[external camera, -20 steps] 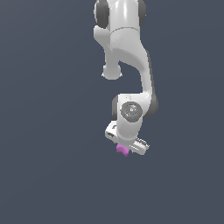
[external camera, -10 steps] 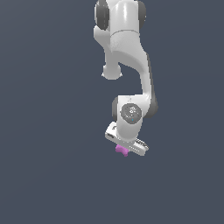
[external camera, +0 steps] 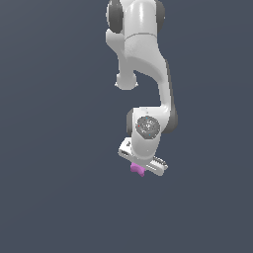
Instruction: Pick up the object and move it to a goal position.
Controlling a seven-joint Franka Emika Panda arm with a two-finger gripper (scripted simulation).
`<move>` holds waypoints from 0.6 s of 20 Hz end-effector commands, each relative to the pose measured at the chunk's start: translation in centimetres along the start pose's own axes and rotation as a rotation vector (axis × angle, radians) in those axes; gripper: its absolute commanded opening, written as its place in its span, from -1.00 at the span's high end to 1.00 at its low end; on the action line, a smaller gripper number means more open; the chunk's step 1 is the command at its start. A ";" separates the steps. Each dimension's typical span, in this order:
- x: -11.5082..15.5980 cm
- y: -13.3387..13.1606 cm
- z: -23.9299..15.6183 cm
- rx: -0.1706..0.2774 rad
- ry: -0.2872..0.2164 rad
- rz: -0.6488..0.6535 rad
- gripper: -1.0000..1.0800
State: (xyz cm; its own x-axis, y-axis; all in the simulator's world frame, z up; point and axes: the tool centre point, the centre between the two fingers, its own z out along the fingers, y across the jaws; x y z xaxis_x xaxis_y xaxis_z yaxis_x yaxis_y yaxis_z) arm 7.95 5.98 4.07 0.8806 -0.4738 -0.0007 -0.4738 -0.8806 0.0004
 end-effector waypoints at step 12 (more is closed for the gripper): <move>-0.7 3.6 -4.8 0.001 0.000 0.000 1.00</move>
State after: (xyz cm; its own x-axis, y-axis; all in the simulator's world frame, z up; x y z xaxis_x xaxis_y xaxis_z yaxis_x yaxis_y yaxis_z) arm 6.05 3.69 7.97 0.8807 -0.4738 -0.0013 -0.4738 -0.8807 0.0004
